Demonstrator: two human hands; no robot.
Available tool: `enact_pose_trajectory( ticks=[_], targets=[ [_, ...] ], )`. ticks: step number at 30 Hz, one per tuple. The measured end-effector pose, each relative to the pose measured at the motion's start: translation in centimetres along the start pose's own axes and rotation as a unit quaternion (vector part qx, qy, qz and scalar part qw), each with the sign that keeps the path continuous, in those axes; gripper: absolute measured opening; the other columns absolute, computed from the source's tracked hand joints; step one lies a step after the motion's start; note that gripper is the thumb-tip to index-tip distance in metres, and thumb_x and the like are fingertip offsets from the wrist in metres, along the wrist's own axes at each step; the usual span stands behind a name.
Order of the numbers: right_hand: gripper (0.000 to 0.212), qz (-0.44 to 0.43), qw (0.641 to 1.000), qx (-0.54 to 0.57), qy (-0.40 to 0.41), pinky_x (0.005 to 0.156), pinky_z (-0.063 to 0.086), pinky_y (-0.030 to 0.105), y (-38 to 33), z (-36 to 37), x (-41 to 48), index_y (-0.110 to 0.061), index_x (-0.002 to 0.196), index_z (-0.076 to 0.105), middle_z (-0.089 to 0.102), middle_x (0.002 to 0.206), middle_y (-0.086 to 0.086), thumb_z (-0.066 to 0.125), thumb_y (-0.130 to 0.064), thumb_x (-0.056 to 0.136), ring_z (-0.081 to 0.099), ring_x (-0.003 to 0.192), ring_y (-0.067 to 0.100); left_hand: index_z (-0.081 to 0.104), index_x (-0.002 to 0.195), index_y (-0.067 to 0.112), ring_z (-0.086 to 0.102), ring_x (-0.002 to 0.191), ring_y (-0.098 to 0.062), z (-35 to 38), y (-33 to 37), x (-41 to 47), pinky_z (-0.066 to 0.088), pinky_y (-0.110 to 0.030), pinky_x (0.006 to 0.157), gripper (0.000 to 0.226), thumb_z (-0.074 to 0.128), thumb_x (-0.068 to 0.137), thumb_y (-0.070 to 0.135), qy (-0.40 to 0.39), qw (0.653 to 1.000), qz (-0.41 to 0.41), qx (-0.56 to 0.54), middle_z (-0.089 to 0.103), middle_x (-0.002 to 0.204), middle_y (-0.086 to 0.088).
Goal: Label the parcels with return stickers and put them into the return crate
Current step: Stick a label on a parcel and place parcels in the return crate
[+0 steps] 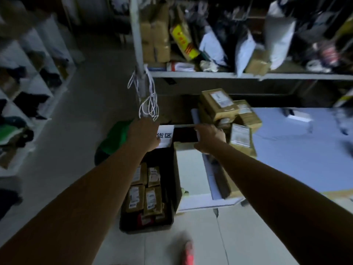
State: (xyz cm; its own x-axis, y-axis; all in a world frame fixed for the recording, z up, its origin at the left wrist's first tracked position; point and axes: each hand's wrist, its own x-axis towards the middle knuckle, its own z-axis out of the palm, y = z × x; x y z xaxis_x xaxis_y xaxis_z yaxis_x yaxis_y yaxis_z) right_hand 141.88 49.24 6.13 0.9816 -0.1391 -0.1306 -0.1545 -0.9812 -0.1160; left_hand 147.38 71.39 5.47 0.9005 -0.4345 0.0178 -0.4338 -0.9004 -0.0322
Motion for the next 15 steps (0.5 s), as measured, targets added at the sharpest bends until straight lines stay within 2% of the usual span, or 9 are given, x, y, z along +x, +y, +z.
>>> enact_pose_trajectory(
  ticks=[3,5,10,15],
  targets=[
    [0.051,0.037,0.999,-0.011,0.006,0.101,0.045,0.039,4.2,-1.5,-2.9,-0.031,0.132,0.057,0.059,0.136,0.003,0.074,-0.036,0.083,0.055,0.129,0.027,0.044,0.144,0.021,0.056,0.121,-0.033,-2.0,4.7,-0.2,0.047,-0.044,0.099,0.061,0.064,0.091,0.042,0.018,0.998,0.04,0.033,0.057,0.133,-0.009],
    [0.051,0.048,0.999,-0.023,0.009,0.103,0.044,0.041,7.3,-2.0,-4.3,-0.033,0.134,0.056,0.057,0.138,0.003,0.072,-0.036,0.086,0.054,0.13,0.028,0.042,0.144,0.022,0.055,0.12,-0.031,-2.5,7.9,0.1,0.045,-0.042,0.098,0.061,0.063,0.09,0.042,0.026,0.996,0.059,0.063,0.057,0.13,-0.007],
    [0.066,0.061,0.996,-0.063,-0.015,0.103,0.042,0.041,16.3,-2.4,-5.6,-0.031,0.145,0.045,0.056,0.142,0.001,0.072,-0.03,0.084,0.052,0.132,0.025,0.039,0.149,0.022,0.053,0.121,-0.03,-2.6,16.7,1.3,0.04,-0.04,0.099,0.065,0.061,0.092,0.044,0.019,0.992,0.081,0.096,0.055,0.131,-0.007],
    [0.071,0.046,0.997,-0.014,-0.062,0.098,0.049,0.041,25.1,-1.4,-5.1,-0.033,0.147,0.043,0.057,0.141,0.003,0.075,-0.028,0.084,0.051,0.133,0.027,0.039,0.148,0.02,0.054,0.127,-0.031,-1.0,25.0,2.3,0.047,-0.042,0.096,0.059,0.058,0.097,0.041,-0.098,0.992,0.024,-0.073,0.052,0.144,-0.009]
  ],
)
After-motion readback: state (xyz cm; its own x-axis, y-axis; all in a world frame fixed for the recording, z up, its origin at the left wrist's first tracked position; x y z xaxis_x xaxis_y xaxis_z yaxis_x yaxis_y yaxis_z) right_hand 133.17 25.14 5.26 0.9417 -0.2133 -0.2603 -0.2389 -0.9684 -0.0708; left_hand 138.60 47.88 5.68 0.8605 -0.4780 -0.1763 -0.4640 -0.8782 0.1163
